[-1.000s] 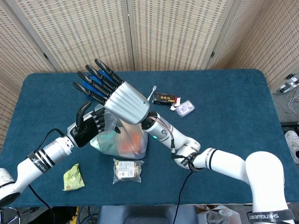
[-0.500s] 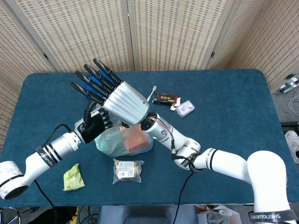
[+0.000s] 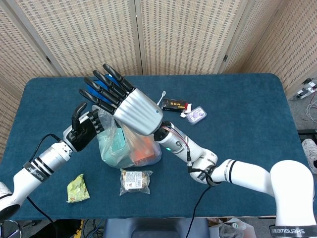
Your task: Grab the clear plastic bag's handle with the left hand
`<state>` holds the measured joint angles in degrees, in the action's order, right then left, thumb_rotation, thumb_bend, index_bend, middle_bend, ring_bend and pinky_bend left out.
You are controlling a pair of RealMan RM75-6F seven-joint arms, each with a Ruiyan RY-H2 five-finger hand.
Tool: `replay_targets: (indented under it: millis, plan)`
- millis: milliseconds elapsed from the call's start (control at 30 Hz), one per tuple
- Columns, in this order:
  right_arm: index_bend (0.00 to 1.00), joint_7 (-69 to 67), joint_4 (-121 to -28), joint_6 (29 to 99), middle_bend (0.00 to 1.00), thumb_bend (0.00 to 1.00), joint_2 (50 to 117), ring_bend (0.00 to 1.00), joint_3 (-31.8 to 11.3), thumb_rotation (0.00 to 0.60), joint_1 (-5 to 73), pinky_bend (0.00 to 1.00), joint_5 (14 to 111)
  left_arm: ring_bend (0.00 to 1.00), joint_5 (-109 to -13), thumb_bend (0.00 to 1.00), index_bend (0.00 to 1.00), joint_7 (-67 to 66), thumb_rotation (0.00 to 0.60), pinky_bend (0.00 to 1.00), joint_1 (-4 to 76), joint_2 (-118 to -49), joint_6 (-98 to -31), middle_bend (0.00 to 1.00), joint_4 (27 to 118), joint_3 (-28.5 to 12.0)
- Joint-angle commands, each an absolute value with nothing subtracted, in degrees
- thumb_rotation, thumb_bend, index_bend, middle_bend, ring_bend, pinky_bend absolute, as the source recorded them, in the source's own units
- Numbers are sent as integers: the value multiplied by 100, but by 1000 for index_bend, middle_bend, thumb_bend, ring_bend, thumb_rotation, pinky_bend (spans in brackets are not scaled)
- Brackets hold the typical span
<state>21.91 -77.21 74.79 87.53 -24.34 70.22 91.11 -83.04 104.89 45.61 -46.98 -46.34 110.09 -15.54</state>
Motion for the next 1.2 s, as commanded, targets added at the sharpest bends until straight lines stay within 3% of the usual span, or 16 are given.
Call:
replay_targets:
  millis: [33,433,1200]
  plan:
    - [0,2221,-7741,7468,102,263,8752,0,-2433,600,7023,12,9098,254,-8315,210,194,10505,0,206,4559,-4727,-4629,279,11051,-1583]
    - [0,2315,-7782,7431,102,262,8757,0,-2505,600,7042,12,8958,220,-8538,210,186,10393,0,180,4571,-4985,-4643,231,11173,-1511]
    - [0,2416,-7993,7390,102,262,8693,0,-2503,600,6989,12,8832,262,-7573,209,253,9079,0,180,4569,-5521,-4883,250,11263,-1956]
